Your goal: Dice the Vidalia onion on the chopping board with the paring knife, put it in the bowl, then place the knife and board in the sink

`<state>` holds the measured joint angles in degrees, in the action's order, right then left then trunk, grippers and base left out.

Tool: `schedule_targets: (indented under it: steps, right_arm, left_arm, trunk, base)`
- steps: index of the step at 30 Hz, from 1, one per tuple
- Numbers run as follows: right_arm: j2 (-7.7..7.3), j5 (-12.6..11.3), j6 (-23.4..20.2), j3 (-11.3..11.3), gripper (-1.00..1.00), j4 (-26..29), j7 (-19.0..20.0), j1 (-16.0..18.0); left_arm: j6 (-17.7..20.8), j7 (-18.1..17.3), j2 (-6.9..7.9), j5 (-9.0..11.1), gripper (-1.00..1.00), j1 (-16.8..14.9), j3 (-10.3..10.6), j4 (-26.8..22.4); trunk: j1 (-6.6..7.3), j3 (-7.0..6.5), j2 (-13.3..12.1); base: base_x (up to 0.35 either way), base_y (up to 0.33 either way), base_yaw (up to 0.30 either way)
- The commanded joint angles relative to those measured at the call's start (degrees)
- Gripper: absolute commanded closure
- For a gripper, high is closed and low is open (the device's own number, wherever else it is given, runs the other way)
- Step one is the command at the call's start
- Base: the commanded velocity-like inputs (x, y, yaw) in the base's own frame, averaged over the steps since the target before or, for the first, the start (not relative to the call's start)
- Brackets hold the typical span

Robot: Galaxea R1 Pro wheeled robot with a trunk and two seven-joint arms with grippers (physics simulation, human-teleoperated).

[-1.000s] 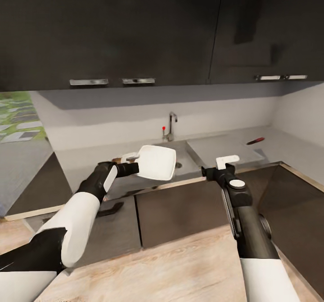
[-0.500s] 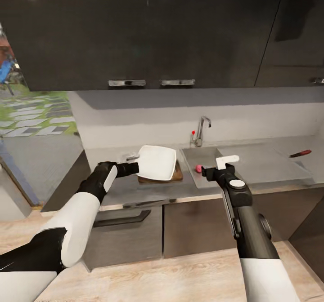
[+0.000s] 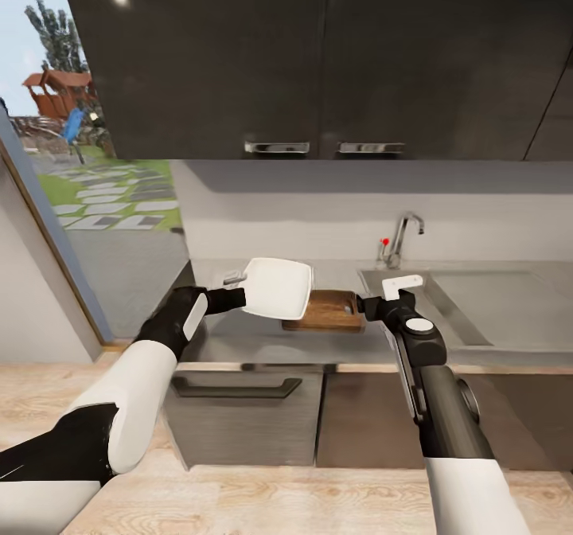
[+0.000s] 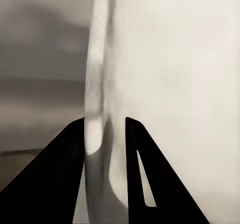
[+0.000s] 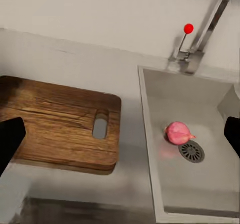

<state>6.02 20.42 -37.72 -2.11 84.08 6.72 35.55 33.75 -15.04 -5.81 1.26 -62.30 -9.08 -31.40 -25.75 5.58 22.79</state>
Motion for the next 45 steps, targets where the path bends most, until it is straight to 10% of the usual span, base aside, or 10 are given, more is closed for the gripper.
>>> schedule_targets:
  steps: [1, 45]
  right_arm:
    - [0.04, 0.59, -0.25, -0.12, -1.0, 0.11, 0.58, 0.05]
    - [0.04, 0.59, -0.25, -0.15, -1.0, 0.12, 0.58, 0.05]
  left_arm:
    - [0.44, -0.17, -0.08, 0.23, 1.0, -0.08, -0.45, -0.06]
    - [0.43, 0.06, -0.08, 0.23, 1.0, -0.09, -0.5, -0.04]
  trunk:
    - [-0.04, 0.13, 0.13]
    - [-0.04, 0.13, 0.13]
  base:
    - [0.002, 0.0, 0.286]
    - [0.108, 0.085, 0.102]
